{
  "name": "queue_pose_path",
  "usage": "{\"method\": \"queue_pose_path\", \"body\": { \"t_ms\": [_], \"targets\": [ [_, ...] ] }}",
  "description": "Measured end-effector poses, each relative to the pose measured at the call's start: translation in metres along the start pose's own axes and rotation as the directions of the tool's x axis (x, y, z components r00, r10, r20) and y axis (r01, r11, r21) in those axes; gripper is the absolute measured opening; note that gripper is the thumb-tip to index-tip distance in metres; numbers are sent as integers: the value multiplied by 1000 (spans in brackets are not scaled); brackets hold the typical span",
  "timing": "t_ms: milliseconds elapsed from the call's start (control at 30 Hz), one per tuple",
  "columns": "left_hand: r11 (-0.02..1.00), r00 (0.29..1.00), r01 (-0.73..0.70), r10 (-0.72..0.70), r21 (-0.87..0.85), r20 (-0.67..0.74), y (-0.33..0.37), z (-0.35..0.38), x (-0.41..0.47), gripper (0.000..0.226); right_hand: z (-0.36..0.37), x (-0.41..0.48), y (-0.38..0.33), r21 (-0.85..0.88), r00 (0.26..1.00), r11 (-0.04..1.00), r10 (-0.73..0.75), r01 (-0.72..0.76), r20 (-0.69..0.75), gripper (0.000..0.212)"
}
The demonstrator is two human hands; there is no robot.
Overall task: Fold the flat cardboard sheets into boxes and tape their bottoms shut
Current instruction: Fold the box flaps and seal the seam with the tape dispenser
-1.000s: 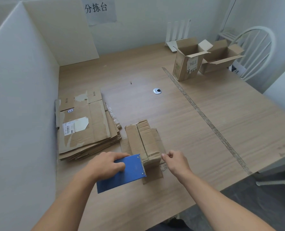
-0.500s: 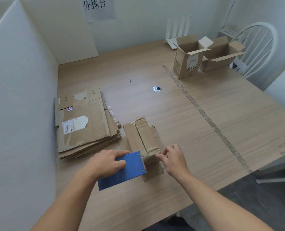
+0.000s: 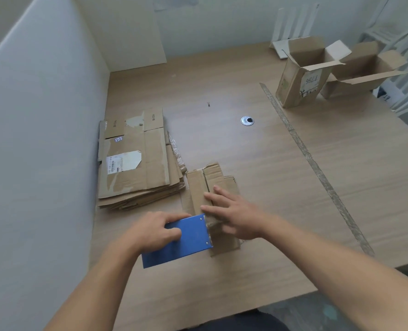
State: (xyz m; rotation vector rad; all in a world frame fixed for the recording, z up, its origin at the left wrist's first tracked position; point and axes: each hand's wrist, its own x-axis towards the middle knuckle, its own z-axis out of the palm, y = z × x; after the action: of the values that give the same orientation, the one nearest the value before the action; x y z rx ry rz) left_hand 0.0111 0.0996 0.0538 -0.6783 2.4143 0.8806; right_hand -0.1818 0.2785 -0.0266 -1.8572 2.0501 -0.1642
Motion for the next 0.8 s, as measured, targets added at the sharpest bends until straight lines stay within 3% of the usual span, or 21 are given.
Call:
{"method": "queue_pose_path", "body": {
  "t_ms": [167,300,800],
  "targets": [
    [999,999,21,-23,-42,-48,-6,11,-3,65,34,1,17,-1,962,998,-64,66,-267,59],
    [997,998,37,-40,-69,-50,-10,12,-6,61,42,5,22,-16,924,993,-117,120,-363,54],
    [987,994,95,-102,-133,-48,-37,9,-16,45,43,6,22,-10,911,990,-136,143,-389,50]
  ]
}}
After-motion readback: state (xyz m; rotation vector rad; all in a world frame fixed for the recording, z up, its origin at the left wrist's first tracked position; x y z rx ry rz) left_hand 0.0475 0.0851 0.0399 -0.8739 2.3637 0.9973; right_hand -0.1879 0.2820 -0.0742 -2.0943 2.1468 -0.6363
